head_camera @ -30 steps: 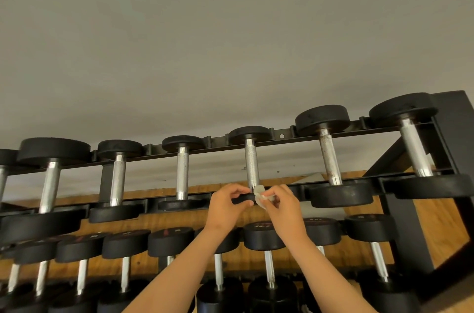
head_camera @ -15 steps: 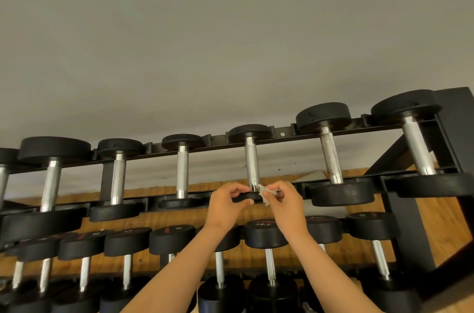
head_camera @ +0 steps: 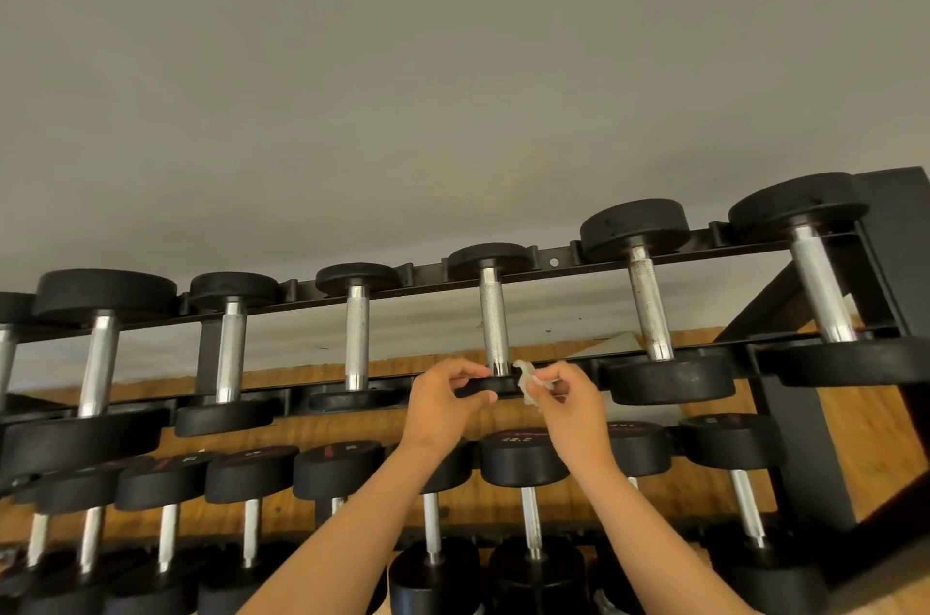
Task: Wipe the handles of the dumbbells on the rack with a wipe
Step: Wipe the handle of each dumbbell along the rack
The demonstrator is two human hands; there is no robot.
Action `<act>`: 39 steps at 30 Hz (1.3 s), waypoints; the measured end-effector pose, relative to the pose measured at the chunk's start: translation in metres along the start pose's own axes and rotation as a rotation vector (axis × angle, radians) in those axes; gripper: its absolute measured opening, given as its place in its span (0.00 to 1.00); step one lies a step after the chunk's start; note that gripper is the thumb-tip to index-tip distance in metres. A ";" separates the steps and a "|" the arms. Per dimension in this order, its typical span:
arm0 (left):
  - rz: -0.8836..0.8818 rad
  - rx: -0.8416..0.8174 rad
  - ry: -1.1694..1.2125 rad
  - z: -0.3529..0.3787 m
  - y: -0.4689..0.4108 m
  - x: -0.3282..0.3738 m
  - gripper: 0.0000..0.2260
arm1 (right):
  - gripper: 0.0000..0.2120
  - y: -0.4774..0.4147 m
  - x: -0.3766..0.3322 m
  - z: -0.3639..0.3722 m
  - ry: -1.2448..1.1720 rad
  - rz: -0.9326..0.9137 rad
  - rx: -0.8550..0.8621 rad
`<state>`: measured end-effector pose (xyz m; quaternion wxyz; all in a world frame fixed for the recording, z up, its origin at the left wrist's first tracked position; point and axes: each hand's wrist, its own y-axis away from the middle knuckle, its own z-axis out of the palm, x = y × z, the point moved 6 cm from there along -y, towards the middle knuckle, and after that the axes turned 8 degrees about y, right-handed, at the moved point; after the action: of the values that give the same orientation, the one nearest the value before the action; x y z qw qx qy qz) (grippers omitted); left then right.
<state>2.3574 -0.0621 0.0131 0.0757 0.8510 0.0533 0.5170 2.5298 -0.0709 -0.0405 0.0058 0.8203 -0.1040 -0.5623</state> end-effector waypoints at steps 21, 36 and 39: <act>0.000 -0.005 0.048 -0.001 -0.002 -0.009 0.13 | 0.04 -0.002 0.021 -0.008 -0.207 0.161 0.021; 0.028 -0.069 0.058 -0.020 -0.010 -0.028 0.10 | 0.04 -0.012 0.029 0.003 -0.132 0.192 0.024; 0.020 -0.072 0.066 -0.021 -0.011 -0.028 0.10 | 0.03 -0.017 0.033 0.004 -0.109 0.216 0.002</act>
<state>2.3258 -0.0542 -0.0042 0.0991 0.8306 0.0287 0.5472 2.5404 -0.0596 -0.0740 0.0596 0.7727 -0.1924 -0.6020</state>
